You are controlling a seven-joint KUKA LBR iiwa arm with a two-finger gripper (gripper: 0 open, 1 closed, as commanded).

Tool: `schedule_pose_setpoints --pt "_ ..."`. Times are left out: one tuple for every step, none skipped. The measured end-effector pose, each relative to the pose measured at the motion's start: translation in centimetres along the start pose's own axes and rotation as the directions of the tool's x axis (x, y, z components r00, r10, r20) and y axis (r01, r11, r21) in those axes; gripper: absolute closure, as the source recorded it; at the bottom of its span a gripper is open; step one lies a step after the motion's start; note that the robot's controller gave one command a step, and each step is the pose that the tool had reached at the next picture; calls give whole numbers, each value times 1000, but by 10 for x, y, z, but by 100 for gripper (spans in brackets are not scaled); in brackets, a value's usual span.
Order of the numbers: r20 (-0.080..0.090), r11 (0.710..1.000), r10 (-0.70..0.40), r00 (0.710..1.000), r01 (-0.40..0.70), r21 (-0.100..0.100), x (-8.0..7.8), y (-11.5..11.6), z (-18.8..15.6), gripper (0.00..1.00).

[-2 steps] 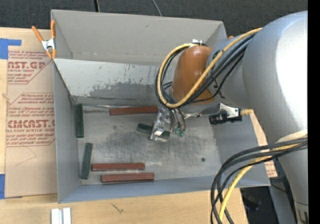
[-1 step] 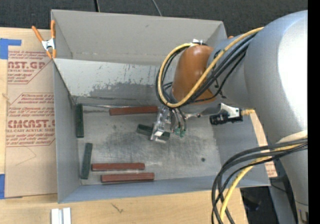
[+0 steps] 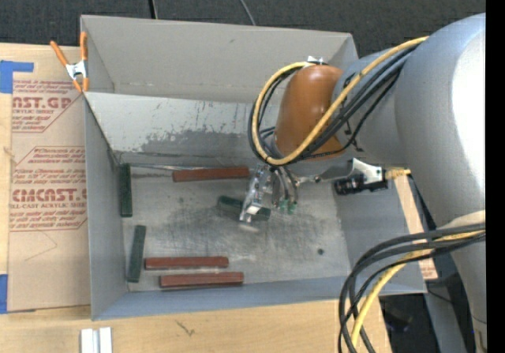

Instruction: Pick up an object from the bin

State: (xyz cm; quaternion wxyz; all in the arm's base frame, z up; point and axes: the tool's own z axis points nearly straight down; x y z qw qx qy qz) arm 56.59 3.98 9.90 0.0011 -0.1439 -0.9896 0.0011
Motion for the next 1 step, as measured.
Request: schedule_pose_setpoints --pt "2 1000 0 1000 0 -2 -1 1 -19 100"
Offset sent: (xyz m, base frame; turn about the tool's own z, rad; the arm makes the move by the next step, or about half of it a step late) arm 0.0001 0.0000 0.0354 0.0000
